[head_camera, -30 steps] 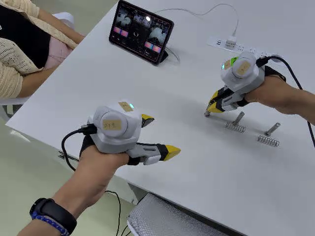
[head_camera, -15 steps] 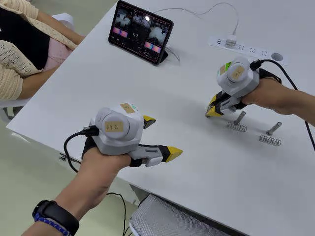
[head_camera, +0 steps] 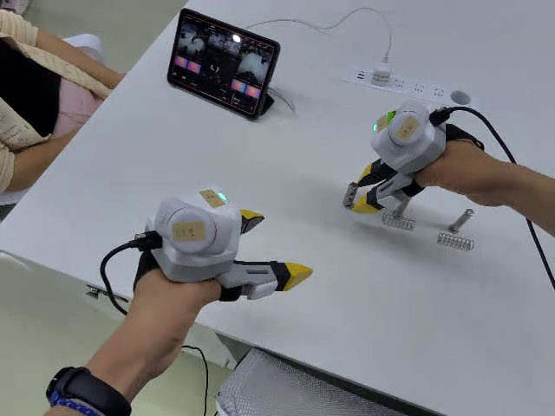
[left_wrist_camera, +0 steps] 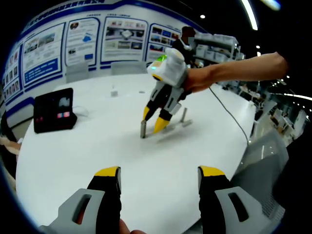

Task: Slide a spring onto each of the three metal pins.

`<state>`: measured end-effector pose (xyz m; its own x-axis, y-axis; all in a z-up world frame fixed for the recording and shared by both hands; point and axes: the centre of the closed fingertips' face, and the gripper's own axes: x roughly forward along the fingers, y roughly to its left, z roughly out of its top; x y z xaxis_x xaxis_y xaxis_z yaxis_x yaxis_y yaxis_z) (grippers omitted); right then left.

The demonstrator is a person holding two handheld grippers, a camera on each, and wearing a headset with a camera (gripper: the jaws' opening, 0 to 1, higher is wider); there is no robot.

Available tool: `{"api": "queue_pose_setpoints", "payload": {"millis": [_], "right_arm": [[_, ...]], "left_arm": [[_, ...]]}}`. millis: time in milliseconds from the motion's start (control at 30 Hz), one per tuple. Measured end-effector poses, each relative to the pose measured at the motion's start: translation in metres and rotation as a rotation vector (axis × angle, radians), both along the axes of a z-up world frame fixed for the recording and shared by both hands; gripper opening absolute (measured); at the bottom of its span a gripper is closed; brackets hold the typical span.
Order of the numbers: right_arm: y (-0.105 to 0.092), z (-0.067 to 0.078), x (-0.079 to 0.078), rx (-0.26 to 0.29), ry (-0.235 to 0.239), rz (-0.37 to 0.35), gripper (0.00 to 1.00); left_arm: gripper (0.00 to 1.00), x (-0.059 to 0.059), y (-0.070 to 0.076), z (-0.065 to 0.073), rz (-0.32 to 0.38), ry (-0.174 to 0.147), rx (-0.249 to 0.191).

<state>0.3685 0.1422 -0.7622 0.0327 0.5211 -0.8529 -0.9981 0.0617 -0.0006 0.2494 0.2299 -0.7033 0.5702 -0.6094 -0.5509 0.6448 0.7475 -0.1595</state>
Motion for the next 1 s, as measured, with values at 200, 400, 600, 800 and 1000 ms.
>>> {"api": "queue_pose_setpoints", "payload": {"millis": [200,400,600,800,1000], "right_arm": [[-0.013,0.012,-0.002,0.067,-0.009,-0.088,0.36],[-0.018,0.03,-0.004,0.176,-0.014,-0.192,0.43],[-0.022,0.043,-0.008,0.22,-0.036,-0.241,0.48],[-0.025,0.049,-0.014,0.268,-0.037,-0.3,0.52],[-0.033,0.051,-0.024,0.327,-0.025,-0.37,0.57]], "left_arm": [[0.65,0.001,-0.006,-0.001,-0.023,0.002,0.004],[0.65,0.005,-0.009,0.002,-0.029,-0.006,0.003],[0.65,0.009,-0.011,0.005,-0.034,-0.014,0.003],[0.65,0.011,-0.012,0.007,-0.04,-0.02,0.006],[0.65,0.013,-0.013,0.006,-0.041,-0.022,0.007]]}}
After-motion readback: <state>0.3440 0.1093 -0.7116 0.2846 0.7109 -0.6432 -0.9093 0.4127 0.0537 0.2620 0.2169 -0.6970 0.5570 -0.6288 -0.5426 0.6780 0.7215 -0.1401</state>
